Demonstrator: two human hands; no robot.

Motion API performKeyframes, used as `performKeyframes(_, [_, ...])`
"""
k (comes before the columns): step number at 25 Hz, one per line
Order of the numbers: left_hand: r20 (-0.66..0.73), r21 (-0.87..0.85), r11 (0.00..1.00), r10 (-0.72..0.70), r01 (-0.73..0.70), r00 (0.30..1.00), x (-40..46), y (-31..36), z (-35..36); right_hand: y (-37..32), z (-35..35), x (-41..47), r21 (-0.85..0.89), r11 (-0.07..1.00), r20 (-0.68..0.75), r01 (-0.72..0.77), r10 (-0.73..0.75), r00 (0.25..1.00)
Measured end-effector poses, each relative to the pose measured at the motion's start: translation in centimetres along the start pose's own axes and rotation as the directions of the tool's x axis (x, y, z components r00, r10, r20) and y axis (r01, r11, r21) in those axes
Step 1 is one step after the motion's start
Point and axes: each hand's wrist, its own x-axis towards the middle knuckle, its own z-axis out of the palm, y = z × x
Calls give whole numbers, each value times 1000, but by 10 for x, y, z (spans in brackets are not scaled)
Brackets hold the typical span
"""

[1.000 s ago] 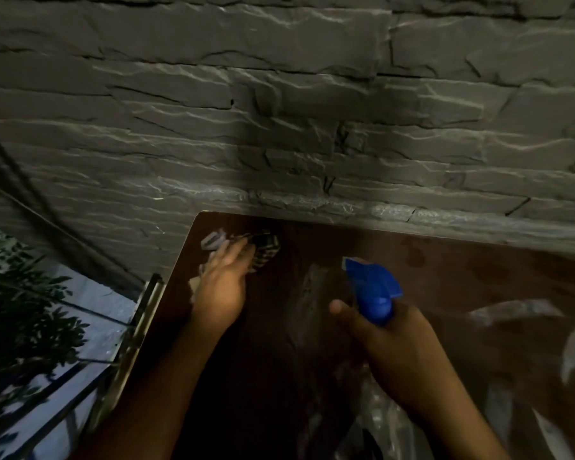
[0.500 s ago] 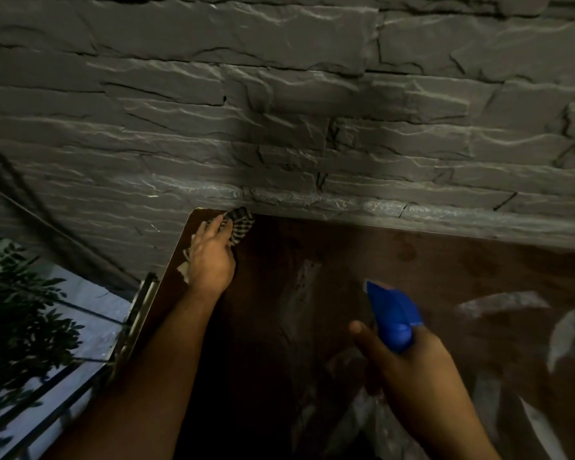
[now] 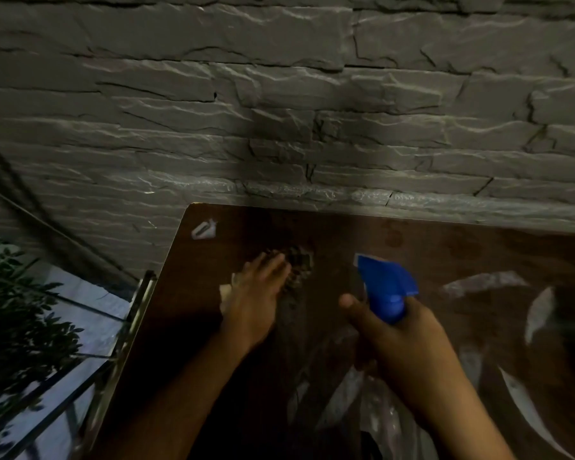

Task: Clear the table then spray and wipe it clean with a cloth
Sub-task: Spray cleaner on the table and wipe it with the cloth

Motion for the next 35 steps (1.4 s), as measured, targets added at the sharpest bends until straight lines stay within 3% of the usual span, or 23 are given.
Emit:
performKeyframes(1, [46,30,989,145,-147,988,-20,11,2,-5,-5,0,-8,1000,1,17,-17,1000])
performKeyframes(3, [53,-13,971,240,-239,969,-40,-4,-5,-8,-16,-3,-31,1000,7,6,-6,1000])
performKeyframes(4, [24,-26,986,167,-167,986,-35,-22,-11,-7,-19,-5,-38,999,16,-22,22,1000])
performKeyframes(6, [0,-99,989,-106,105,994,10,-55,-19,-3,-21,-7,-71,996,34,-54,57,998])
performKeyframes(8, [-68,-118,933,-349,340,935,73,-58,-21,3,-14,-6,-84,996,34,-35,38,999])
performKeyframes(9, [-69,-123,919,-386,376,920,92,-37,-20,5,-10,-4,-69,997,31,-31,33,999])
performKeyframes(10, [-63,-113,933,-350,342,935,94,-16,-8,6,-8,-3,-45,998,39,-43,45,998])
performKeyframes(12, [-24,6,998,-62,62,998,49,20,10,5,-6,-6,6,995,91,-104,103,990])
performKeyframes(14, [-10,23,993,118,-118,993,-12,13,10,6,-10,-7,23,989,109,-145,142,984])
performKeyframes(15, [-41,1,997,83,-83,996,-18,-2,3,9,-13,-6,15,990,99,-142,140,985])
performKeyframes(17, [-34,-61,982,-179,177,983,20,-32,-6,10,-16,-3,-7,994,72,-108,108,992])
performKeyframes(19, [-74,-86,941,-333,327,940,82,-34,-12,11,-11,1,-23,998,60,-60,62,996])
performKeyframes(21, [-9,-35,972,-235,234,972,98,0,-5,9,-6,1,1,999,56,-35,35,998])
performKeyframes(24, [72,-20,994,111,-110,991,25,15,3,6,-8,-3,16,997,98,-70,68,993])
performKeyframes(25, [57,-42,994,102,-99,993,6,-1,-3,5,-11,-4,20,996,103,-90,87,991])
performKeyframes(28, [-46,-95,979,-187,182,981,45,-51,-14,7,-15,-3,9,997,77,-73,72,994])
performKeyframes(30, [-46,-71,953,-298,294,954,92,-43,-16,10,-9,1,-15,999,75,-45,46,996])
performKeyframes(31, [-11,-53,961,-273,272,962,98,-21,-11,10,-7,2,-12,999,76,-38,39,996])
performKeyframes(33, [79,11,999,-39,39,996,65,18,2,11,-3,3,28,998,88,-52,49,995])
performKeyframes(35, [130,-39,987,157,-153,979,1,18,1,10,-4,1,37,996,115,-84,79,990])
